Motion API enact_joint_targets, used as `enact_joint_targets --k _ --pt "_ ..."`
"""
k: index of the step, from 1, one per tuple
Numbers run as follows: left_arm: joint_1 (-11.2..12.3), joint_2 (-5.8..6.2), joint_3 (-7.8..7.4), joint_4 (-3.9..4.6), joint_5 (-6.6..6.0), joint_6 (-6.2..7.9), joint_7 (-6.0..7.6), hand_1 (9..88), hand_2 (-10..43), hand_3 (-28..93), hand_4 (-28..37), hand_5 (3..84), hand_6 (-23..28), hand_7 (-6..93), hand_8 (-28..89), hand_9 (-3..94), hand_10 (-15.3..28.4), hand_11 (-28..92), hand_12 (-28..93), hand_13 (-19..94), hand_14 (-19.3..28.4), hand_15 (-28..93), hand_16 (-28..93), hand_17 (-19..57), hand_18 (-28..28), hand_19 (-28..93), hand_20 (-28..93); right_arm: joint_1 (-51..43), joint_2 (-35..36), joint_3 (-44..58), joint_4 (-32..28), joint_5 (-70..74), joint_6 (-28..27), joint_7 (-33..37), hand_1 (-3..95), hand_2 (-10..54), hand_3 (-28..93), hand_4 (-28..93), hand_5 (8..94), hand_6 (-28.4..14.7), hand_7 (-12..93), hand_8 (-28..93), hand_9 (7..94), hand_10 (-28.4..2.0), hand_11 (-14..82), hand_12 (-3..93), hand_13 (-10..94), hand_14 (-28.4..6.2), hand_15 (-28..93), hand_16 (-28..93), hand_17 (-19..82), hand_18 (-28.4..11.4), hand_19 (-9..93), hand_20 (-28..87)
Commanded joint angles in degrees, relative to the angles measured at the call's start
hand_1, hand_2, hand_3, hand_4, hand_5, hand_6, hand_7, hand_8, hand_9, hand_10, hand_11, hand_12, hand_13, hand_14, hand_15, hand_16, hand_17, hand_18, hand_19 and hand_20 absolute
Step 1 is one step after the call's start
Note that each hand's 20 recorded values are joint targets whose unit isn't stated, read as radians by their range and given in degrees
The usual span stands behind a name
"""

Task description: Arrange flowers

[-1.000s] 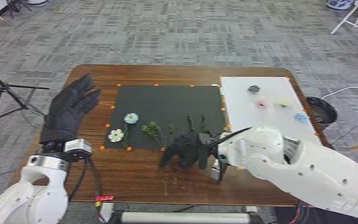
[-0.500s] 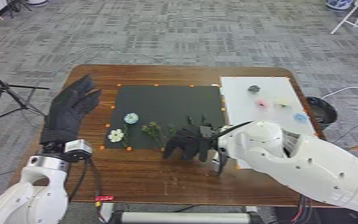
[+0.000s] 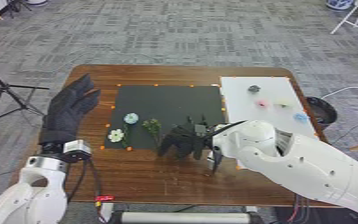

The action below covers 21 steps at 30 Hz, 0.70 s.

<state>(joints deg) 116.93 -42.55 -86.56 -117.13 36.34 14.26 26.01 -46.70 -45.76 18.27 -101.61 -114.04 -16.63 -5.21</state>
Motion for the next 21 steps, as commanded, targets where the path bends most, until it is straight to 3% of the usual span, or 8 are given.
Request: enact_joint_targets --k 1,5,8,21 --pt "1.42 -0.02 -0.51 -0.72 0.21 0.33 0.05 25.1 -0.8 67 -24.9 32.6 3.2 15.5 -7 24.9 11.9 20 20 21 14.3 27 6 -9.5 19.9 38 13 0.77 -0.36 0.38 0.46 -1.14 0.81 1.05 32.7 8.3 93 -6 48.7 4.0 16 -13 77.2 -12.2 58.0 42.9 76 -10.7 88 33 50 -22.8 93 72" --pt "0.46 -0.18 0.15 -0.25 0.25 0.28 -0.19 25.1 -0.8 67 -25.0 32.6 3.2 15.5 -7 24.9 11.9 20 20 21 14.3 27 6 -9.5 19.9 38 13 0.92 -0.88 0.54 1.36 -1.63 0.78 1.01 32.8 8.0 93 -6 48.7 4.1 16 -13 77.2 -12.3 58.1 42.8 76 -10.7 88 33 50 -22.8 93 72" --pt "0.93 -0.16 -0.14 -0.52 0.42 0.24 -0.08 25.1 -0.8 67 -25.0 32.6 3.2 15.6 -7 24.9 11.9 20 20 21 14.3 27 6 -9.5 19.8 38 13 0.61 -0.96 1.05 1.26 -1.27 0.55 1.14 32.7 8.0 93 -6 48.7 4.1 16 -13 77.2 -12.3 58.3 42.4 76 -10.6 88 33 50 -22.7 93 72" --pt "0.14 -0.56 0.12 0.09 0.56 0.02 -0.48 25.1 -0.7 67 -24.8 32.6 3.2 15.6 -7 24.9 11.9 19 20 21 14.3 27 6 -9.5 19.9 38 13 0.03 -1.16 2.54 1.44 -1.22 -0.28 0.24 32.3 7.4 93 -7 48.4 3.9 16 -13 76.9 -12.3 58.4 42.3 76 -10.6 88 33 50 -22.7 93 72"
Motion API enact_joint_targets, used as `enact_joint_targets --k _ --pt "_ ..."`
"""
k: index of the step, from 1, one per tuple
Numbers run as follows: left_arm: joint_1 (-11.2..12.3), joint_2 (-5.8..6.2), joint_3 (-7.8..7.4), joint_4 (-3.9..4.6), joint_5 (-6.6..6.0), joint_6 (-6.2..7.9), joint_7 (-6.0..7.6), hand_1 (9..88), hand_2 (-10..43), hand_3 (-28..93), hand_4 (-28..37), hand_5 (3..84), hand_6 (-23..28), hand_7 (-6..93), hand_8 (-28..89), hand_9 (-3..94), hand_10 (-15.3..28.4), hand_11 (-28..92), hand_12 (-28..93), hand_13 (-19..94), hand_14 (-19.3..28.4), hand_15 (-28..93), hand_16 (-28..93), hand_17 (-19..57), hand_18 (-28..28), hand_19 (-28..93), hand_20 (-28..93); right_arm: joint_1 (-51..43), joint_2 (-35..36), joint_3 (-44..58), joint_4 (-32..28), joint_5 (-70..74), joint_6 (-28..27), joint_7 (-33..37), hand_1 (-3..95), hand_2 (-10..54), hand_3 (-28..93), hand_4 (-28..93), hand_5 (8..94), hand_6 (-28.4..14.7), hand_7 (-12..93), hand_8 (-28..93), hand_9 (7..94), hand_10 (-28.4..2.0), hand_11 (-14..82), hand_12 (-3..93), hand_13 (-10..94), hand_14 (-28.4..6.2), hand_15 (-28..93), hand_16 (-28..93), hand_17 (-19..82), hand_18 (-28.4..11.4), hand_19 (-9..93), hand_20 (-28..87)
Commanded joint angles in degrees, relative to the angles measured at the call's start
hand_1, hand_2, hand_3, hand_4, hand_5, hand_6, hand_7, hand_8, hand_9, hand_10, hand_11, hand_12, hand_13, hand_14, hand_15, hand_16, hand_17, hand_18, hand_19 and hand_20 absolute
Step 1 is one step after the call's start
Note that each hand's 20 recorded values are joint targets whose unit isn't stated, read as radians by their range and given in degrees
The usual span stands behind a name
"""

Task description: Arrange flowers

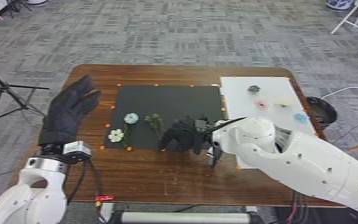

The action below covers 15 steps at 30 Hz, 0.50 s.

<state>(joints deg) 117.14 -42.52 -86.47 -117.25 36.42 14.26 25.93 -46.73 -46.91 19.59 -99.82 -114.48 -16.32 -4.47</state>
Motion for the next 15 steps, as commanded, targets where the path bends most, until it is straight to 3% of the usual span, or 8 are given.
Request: enact_joint_targets --k 1,5,8,9,12,15 --pt "-0.07 -0.59 0.03 0.21 0.44 0.05 -0.41 25.1 -0.7 67 -24.8 32.6 3.2 15.6 -7 24.9 11.9 19 20 21 14.3 27 6 -9.5 19.9 38 13 -0.08 0.21 1.43 -0.68 -0.29 -0.83 -0.54 32.4 7.0 93 -7 48.4 4.0 16 -13 76.9 -12.3 58.4 42.4 76 -10.6 88 33 50 -22.7 93 72" --pt "-0.58 -0.67 0.32 0.51 0.47 0.1 -0.42 25.1 -0.8 67 -24.9 32.6 3.2 15.6 -7 24.8 12.0 20 20 21 14.3 27 6 -9.5 19.9 38 13 -1.05 0.68 3.75 -1.24 -0.34 -3.23 -4.08 32.5 6.1 93 -7 48.7 4.1 16 -13 76.8 -12.3 58.3 42.3 76 -10.5 88 33 50 -22.7 93 72" --pt "-3.01 -1.04 1.76 2.0 0.55 -0.18 -0.76 25.1 -0.8 67 -24.9 32.6 3.2 15.6 -7 24.9 12.0 20 20 21 14.3 27 6 -9.5 19.9 38 13 -1.26 0.73 5.68 -0.13 0.23 -5.56 -8.62 33.4 4.4 93 -9 50.1 3.9 17 -13 76.1 -12.1 57.2 42.4 75 -10.6 88 33 49 -22.4 93 72" --pt "-3.17 -1.08 1.79 2.12 0.57 -0.2 -0.82 25.0 -0.9 67 -24.9 32.7 3.2 15.5 -7 24.9 11.9 20 20 21 14.4 27 6 -9.6 19.9 38 13 -1.35 0.99 6.07 -0.31 0.36 -6.34 -9.17 33.9 4.0 93 -10 50.9 4.0 17 -13 75.9 -12.1 56.9 42.6 75 -10.6 88 33 49 -22.2 93 71" --pt "-2.28 -0.89 1.2 1.61 0.52 -0.04 -0.69 25.1 -0.8 67 -24.9 32.6 3.2 15.5 -7 24.9 12.0 20 20 21 14.4 27 6 -9.5 19.9 38 13 -1.68 2.64 6.17 -1.96 2.06 -6.81 -9.72 34.5 3.4 93 -10 52.6 3.9 17 -13 75.8 -12.0 56.4 43.0 74 -10.7 88 33 48 -22.1 93 71" --pt "-0.07 -0.72 -0.03 0.41 0.43 0.01 -0.1 25.1 -0.8 67 -24.9 32.6 3.2 15.5 -7 24.9 12.0 20 20 21 14.3 27 6 -9.5 19.9 38 13 -1.88 4.78 5.92 -4.2 4.19 -6.18 -9.61 34.8 3.4 93 -11 53.2 3.8 17 -13 75.7 -12.2 55.5 43.2 74 -10.8 88 33 48 -22.1 93 70"
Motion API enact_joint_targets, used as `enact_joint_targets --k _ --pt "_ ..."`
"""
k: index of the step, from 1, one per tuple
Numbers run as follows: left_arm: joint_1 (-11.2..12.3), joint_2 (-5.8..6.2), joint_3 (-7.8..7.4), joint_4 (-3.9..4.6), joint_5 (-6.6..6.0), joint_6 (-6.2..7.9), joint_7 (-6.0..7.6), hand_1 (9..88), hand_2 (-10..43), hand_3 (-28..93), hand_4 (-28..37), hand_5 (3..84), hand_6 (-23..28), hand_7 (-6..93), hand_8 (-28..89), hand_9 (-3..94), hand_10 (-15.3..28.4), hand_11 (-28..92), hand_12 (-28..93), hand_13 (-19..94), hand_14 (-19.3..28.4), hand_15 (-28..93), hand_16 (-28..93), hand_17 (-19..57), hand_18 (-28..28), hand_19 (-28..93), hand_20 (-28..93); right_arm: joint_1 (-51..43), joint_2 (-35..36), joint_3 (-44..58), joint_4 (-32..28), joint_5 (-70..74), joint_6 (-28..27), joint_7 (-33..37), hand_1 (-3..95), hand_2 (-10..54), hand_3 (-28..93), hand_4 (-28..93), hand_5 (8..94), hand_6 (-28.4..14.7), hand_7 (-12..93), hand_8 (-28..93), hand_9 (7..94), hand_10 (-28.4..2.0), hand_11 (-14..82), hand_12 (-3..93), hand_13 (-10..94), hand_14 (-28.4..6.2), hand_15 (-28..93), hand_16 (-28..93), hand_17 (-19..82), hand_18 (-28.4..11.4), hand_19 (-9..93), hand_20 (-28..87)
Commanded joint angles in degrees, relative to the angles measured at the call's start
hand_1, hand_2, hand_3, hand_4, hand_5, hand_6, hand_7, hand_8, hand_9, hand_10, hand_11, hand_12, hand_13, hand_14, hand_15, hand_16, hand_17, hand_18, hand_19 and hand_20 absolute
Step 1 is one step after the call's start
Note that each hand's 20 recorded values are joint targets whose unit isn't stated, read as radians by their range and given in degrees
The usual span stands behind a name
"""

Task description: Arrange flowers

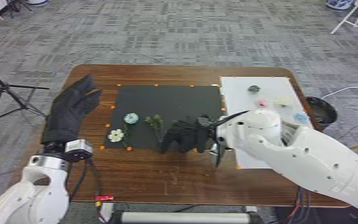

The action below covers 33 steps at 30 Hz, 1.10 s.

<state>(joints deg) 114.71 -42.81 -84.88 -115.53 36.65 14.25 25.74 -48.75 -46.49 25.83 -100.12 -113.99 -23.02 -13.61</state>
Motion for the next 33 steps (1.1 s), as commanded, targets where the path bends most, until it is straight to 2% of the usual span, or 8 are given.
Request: enact_joint_targets --k 1,5,8,13,15,20,27,33 --pt "2.66 -0.42 -1.76 -1.43 0.19 -0.01 0.25 25.1 -0.8 67 -24.9 32.6 3.2 15.5 -7 24.9 12.0 20 20 21 14.4 27 6 -9.5 19.9 38 13 0.18 4.91 -0.06 -4.21 5.25 0.71 -0.16 34.8 3.6 93 -11 53.2 3.8 17 -13 75.6 -12.2 55.5 43.2 73 -10.8 87 33 47 -22.1 93 70" --pt "3.65 -0.69 -2.12 -1.7 -0.08 0.56 0.53 25.1 -0.8 67 -24.9 32.6 3.2 15.5 -7 24.9 12.0 20 19 21 14.3 27 6 -9.5 19.9 38 13 -1.24 7.66 3.79 -6.05 7.23 7.71 3.38 32.3 5.9 90 -16 54.6 2.7 17 -13 73.8 -12.6 59.1 37.3 72 -11.1 87 33 46 -22.1 93 68" --pt "4.28 -0.9 -2.38 -1.81 -0.22 0.7 0.45 25.0 -0.8 67 -24.9 32.6 3.2 15.4 -7 24.8 11.9 20 20 21 14.3 27 6 -9.5 19.9 38 13 -2.92 10.98 7.44 -8.24 9.68 17.96 10.52 29.9 3.4 87 -19 57.7 1.0 18 -12 71.8 -12.7 58.3 30.9 72 -10.8 87 32 46 -21.8 93 67" --pt "5.24 -1.29 -2.5 -2.37 -0.13 0.82 0.62 25.1 -0.7 67 -24.9 32.6 3.2 15.5 -7 24.8 12.0 19 20 21 14.3 27 6 -9.6 19.9 38 13 -2.51 17.63 8.15 -10.45 2.68 29.89 28.05 29.5 -7.0 79 -28 54.2 -1.0 22 -11 64.0 -11.5 34.7 25.2 68 -10.8 87 31 41 -21.0 93 62" --pt "4.97 -1.34 -2.17 -2.38 0.1 0.81 0.52 25.1 -0.7 67 -24.9 32.6 3.2 15.5 -7 24.9 12.0 20 20 21 14.4 27 6 -9.5 19.9 38 13 -4.01 19.44 10.22 -10.31 -1.03 28.7 33.48 31.4 -9.2 75 -28 51.3 -1.8 24 -11 59.6 -11.8 28.2 23.4 65 -10.2 87 30 39 -20.5 93 60" --pt "6.42 -1.45 -2.84 -2.81 0.09 1.0 0.22 25.1 -0.7 67 -24.8 32.6 3.2 15.6 -7 24.9 12.0 20 20 21 14.3 27 6 -9.5 19.9 38 13 -5.06 21.03 10.06 -6.35 -4.17 29.72 39.77 35.7 -9.5 67 -28 44.6 -3.7 29 -11 50.2 -12.6 26.4 22.6 59 -10.6 87 28 34 -20.1 93 55" --pt "6.27 -1.51 -2.86 -2.88 0.12 1.03 0.38 25.1 -0.8 67 -24.9 32.6 3.2 15.5 -7 24.9 12.0 19 20 21 14.4 27 6 -9.5 19.9 38 13 -1.38 19.56 3.03 0.93 -7.27 30.92 45.47 36.3 -9.5 69 -28 47.2 -3.5 30 -12 52.8 -12.0 26.8 22.1 59 -10.2 87 26 33 -20.1 93 54" --pt "7.12 -1.67 -3.44 -3.28 0.12 1.25 0.44 25.1 -0.8 67 -25.0 32.6 3.2 15.5 -7 24.8 12.0 19 20 21 14.3 27 6 -9.6 19.9 38 13 -2.65 20.36 2.51 0.81 -7.1 31.22 45.07 37.3 -9.5 68 -28 47.9 -3.4 30 -12 53.6 -11.9 26.2 22.0 60 -10.2 87 26 33 -20.2 93 54"
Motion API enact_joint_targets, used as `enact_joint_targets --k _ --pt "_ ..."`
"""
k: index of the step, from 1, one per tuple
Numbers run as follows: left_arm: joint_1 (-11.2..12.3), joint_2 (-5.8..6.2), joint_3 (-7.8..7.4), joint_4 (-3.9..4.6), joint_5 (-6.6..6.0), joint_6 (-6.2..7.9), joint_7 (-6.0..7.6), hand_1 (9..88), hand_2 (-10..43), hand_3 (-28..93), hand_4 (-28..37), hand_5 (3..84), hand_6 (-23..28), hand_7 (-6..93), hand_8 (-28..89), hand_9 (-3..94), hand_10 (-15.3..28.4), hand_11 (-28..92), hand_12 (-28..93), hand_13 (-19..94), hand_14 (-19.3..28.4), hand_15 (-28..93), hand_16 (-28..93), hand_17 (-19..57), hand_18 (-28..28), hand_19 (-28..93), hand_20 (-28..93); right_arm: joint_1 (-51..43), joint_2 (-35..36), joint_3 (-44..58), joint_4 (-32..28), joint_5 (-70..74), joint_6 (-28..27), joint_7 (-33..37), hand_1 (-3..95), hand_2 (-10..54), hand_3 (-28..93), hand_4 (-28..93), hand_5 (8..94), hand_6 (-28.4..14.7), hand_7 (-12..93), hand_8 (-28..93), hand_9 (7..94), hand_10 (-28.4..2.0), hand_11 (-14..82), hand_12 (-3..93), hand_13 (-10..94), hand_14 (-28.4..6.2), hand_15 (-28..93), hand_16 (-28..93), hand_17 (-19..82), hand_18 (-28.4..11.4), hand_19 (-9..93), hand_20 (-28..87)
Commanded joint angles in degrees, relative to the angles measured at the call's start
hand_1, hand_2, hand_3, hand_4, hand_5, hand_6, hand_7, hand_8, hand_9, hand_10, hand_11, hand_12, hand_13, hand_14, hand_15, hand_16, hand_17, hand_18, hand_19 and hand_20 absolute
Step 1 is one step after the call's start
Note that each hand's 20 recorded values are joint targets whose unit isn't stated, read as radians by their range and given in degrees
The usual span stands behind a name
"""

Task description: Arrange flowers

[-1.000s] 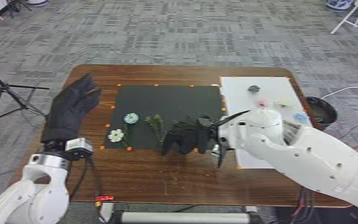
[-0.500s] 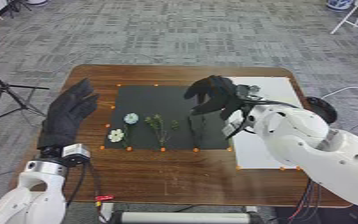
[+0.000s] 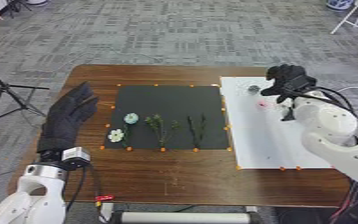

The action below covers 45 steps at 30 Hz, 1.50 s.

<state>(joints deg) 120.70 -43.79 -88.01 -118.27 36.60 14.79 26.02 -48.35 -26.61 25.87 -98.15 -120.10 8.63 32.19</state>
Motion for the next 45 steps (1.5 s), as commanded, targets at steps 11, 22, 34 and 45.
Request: enact_joint_targets --k 11,22,34,45 --pt "0.99 -0.41 -0.32 -0.47 0.28 0.67 0.33 25.0 -0.9 67 -24.9 32.6 3.2 15.6 -7 24.9 11.9 20 20 21 14.4 27 6 -9.6 19.9 38 13 -10.08 6.94 9.64 -5.28 -3.26 -6.2 6.71 35.9 -9.5 69 -28 48.4 -3.5 30 -12 53.5 -12.2 25.1 21.9 60 -10.3 87 27 33 -20.6 93 55" --pt "1.07 0.36 -0.96 -0.52 0.19 0.71 0.78 25.0 -0.9 67 -25.0 32.6 3.2 15.6 -7 24.9 12.0 19 20 21 14.4 27 6 -9.6 19.9 38 13 -23.53 10.06 20.7 -6.86 -0.83 -9.4 6.25 35.1 -9.5 70 -28 49.1 -3.7 29 -11 53.8 -12.6 24.4 21.8 60 -10.3 87 26 33 -20.7 93 54" --pt "1.0 0.89 -1.23 -0.57 0.11 0.45 1.02 25.1 -0.9 67 -24.9 32.6 3.2 15.6 -7 24.9 12.0 20 20 21 14.4 27 6 -9.5 19.9 38 13 -17.34 7.82 11.83 -2.71 -1.82 -5.97 6.37 36.8 -9.5 70 -28 50.4 -2.2 30 -12 56.4 -11.0 23.0 20.9 61 -9.6 87 26 34 -20.1 93 54" --pt "0.92 0.85 -1.33 -0.55 0.23 0.41 0.89 25.1 -0.8 67 -24.9 32.6 3.1 15.7 -7 24.9 11.9 20 20 21 14.3 27 6 -9.5 19.9 38 13 -12.13 6.89 4.79 1.4 -4.14 -4.44 8.63 34.6 -9.5 74 -28 50.6 -2.3 31 -12 56.7 -11.5 25.9 22.4 62 -9.1 88 27 34 -19.8 93 56"
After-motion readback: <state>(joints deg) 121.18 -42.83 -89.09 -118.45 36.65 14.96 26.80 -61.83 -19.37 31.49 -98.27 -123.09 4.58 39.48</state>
